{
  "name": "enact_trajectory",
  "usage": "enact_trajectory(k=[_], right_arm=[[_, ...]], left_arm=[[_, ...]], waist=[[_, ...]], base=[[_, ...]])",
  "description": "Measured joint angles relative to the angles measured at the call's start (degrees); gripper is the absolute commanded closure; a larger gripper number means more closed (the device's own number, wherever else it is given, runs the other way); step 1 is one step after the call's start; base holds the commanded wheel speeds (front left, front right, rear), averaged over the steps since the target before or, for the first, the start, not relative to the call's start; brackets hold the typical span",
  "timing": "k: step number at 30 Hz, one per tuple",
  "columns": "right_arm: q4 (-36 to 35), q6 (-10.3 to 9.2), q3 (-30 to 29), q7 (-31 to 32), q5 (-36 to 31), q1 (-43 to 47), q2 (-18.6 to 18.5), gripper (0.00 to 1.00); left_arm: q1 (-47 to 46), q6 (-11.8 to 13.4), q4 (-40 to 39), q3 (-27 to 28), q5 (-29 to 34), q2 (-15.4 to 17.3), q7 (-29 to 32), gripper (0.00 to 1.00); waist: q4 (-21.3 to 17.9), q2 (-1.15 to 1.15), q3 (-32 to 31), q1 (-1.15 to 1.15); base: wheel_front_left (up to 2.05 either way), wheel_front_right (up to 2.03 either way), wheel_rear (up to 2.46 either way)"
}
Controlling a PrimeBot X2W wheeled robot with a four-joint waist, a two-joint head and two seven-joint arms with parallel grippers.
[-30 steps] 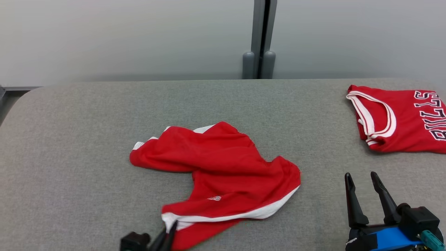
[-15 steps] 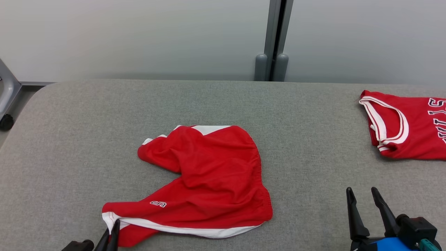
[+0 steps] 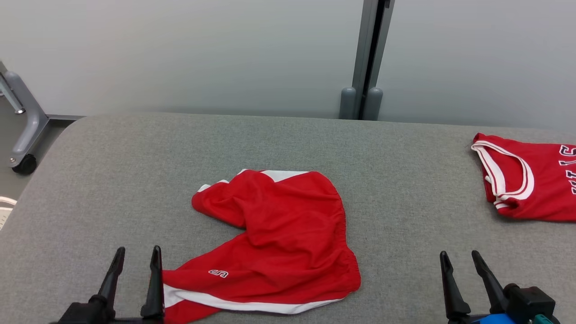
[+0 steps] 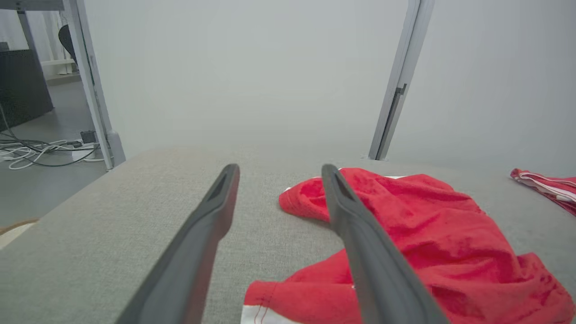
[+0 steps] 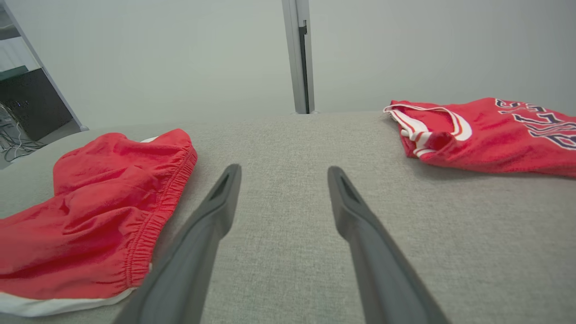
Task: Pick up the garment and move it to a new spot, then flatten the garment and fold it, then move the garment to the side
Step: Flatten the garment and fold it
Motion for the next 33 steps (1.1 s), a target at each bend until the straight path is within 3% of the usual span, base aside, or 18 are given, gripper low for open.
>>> enact_trajectory(k=[5,12,27,33], right_arm=[[0.78,0.01,1.85,0.00,0.01,-0.07,0.01,0.00],[3.77,0.00,6.58,-0.01,-0.01,-0.48,-0.19,0.00],[16.27,0.01,23.58,2.09,3.34,-12.66,-3.00,0.00],[24.94,0.01,28.69,4.95,10.44,-17.66,-2.22,0.00]], left_arm=[[-0.09,-1.00,-3.53,3.76,5.09,-4.48,0.00,0.00],[-1.27,-2.75,-2.71,6.52,9.47,-8.10,-0.01,0.00],[-3.76,-4.44,-1.77,8.66,11.70,-9.78,0.00,0.00],[-4.42,-4.54,-1.58,8.27,11.99,-10.05,0.00,0.00]], waist=[[0.33,0.00,0.27,0.00],[0.06,0.00,0.72,0.01],[1.29,0.00,2.58,0.01],[2.35,0.00,3.64,0.01]], base=[[0.00,0.00,0.00],[0.00,0.00,0.00],[0.00,0.00,0.00],[0.00,0.00,0.00]])
